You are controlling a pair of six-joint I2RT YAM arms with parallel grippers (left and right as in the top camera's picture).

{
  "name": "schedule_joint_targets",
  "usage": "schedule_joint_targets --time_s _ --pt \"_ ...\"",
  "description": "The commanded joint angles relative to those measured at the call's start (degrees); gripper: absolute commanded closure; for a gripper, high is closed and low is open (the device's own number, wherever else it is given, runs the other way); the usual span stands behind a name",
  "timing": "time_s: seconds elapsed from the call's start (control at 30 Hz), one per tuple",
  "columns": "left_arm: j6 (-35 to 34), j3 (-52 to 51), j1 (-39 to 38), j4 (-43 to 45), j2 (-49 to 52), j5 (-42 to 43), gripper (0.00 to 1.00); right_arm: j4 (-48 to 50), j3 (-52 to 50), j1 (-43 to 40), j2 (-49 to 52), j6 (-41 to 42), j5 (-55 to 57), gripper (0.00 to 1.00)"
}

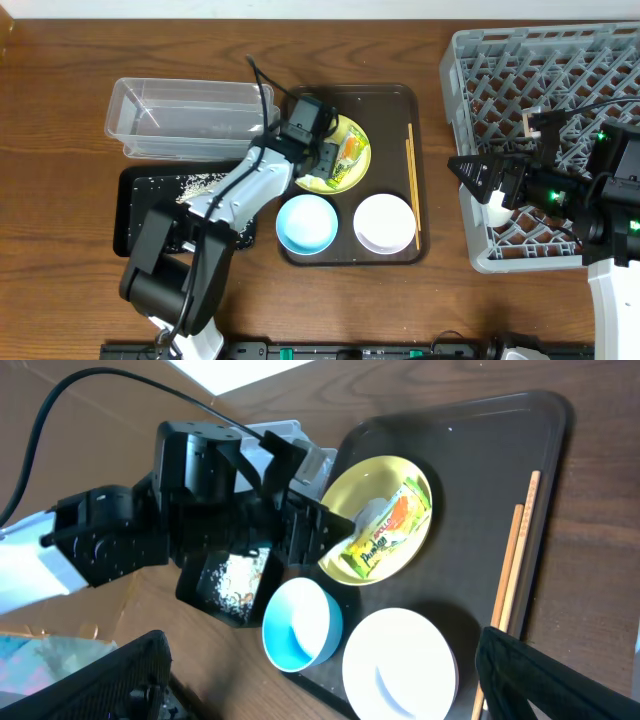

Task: Sort waste into correct bins and load items into the dishwasher rack
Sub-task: 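Pick the white tissue from the yellow plate, drop into clear bin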

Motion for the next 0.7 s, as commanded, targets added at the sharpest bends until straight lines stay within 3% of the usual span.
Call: schedule_joint_targets --time_s 0.0,0.13,0.37,0.67 --pt "0.5 0.26 0.11 0.33 1.62 -0.02 0.4 -0.07 0.83 -0.2 -0.35 0.44 -0.83 0.05" --pt "0.46 0.26 0.11 0.35 4.59 0.0 0.51 -0.07 0.83 -0.2 -0.35 0.44 -0.83 0.04" --pt "-1.75 1.03 0.11 -0.79 3.17 1.05 0.92 -0.04 0.83 -0.2 -0.35 0.44 -0.83 0.05" --pt "-2.34 6.36 0.59 -7.67 -7.91 -0.42 0.94 -0.26 0.83 -0.2 -0.35 0.46 -0.85 0.04"
